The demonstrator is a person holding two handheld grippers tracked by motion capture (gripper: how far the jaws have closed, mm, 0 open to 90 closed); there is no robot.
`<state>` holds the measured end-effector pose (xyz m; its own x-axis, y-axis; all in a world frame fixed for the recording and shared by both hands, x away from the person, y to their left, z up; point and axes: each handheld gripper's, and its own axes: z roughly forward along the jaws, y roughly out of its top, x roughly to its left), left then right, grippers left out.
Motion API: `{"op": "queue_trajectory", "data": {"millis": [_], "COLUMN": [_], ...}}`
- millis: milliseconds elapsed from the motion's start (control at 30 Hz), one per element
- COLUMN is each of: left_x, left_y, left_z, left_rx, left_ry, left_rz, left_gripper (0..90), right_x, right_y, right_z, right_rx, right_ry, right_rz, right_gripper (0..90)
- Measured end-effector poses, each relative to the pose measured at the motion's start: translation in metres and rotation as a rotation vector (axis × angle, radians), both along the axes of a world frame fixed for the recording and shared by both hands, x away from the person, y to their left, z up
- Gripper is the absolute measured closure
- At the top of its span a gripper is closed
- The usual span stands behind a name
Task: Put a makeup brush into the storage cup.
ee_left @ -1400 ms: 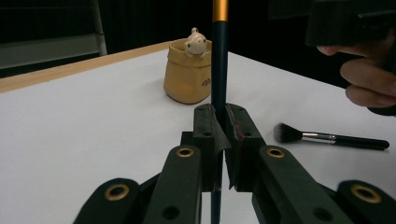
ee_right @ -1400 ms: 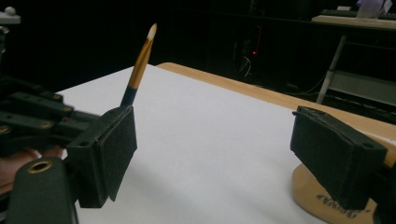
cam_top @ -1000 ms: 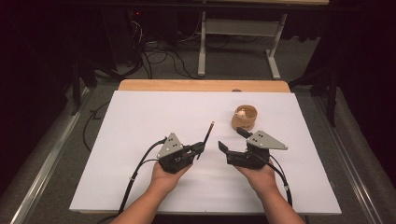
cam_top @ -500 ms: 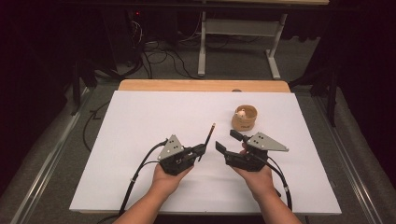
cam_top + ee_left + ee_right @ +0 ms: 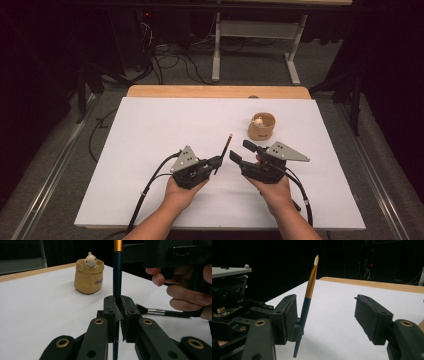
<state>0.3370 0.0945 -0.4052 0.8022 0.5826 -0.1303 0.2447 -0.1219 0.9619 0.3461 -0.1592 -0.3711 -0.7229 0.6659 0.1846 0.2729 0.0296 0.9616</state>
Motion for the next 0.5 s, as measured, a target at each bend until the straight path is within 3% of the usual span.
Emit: {"op": "queue_trajectory", "data": {"millis": [500], "left_x": [-0.0004], "left_y": [-0.0041], "left_z": [-0.0031], "left_rx": [0.000], "left_ry": [0.011], "left_rz": [-0.012], "left_gripper": [83.9], "right_x": [-0.0015], "right_y": [0.0028], "right_z": [-0.0015], "right_rx": [0.027], "right_ry": [0.002], "right_rz": [0.017], "right_gripper": [44.3]}}
